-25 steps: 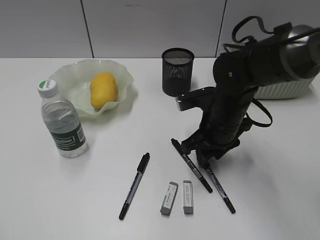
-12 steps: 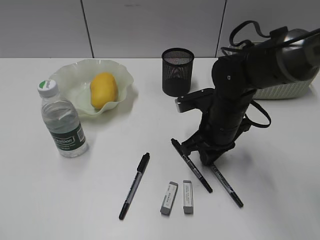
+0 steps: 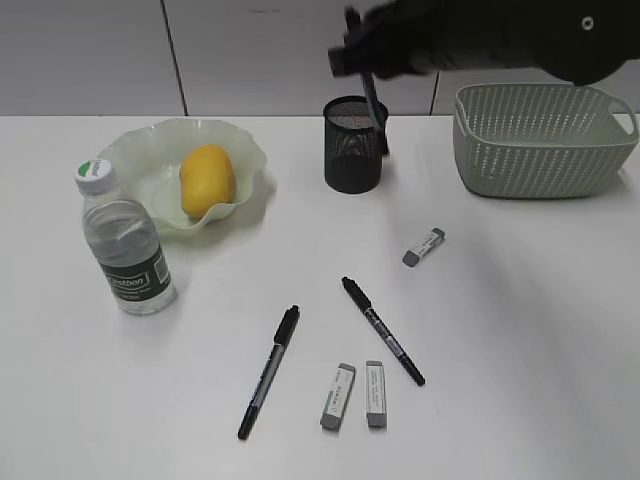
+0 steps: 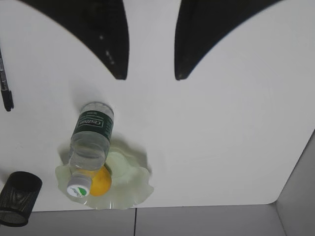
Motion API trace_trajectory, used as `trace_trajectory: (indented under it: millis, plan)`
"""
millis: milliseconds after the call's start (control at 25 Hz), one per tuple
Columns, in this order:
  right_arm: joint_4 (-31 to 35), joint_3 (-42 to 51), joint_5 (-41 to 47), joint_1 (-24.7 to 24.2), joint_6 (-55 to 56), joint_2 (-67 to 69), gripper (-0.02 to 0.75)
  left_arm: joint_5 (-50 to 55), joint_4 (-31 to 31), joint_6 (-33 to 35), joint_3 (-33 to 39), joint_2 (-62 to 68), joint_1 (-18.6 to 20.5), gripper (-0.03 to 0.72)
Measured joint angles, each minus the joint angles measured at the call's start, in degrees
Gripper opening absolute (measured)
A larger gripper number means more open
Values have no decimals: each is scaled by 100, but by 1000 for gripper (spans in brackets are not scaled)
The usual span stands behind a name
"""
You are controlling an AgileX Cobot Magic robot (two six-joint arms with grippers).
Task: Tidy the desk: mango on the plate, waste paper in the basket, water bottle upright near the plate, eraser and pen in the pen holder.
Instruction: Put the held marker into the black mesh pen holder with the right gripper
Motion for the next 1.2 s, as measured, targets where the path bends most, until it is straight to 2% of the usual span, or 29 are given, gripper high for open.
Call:
trace_trajectory:
  millis: [120,200,320,400,680,1040,1200]
  plan:
    - [168,0,-1809,-2,-614,399,138,0,0,0,0,0,0,237]
    - [886,0,-2663,-2,-1108,805,138,0,0,0,0,0,0,237]
    - [1827,-41,-3492,-16,-1621,1512,138,0,0,0,0,0,0,237]
    - [2025,-151,-3834,-73,-1762,1891,138,0,0,0,0,0,0,237]
    - [2242,-880,-4054,-221,-1859,2612,138,0,0,0,0,0,0,237]
    - [2389,-980,-3628,-244,-1865,3070,138,0,0,0,0,0,0,237]
    - [2422,-980,-3564,-244,-1865,3071,200,0,0,0,0,0,0,237]
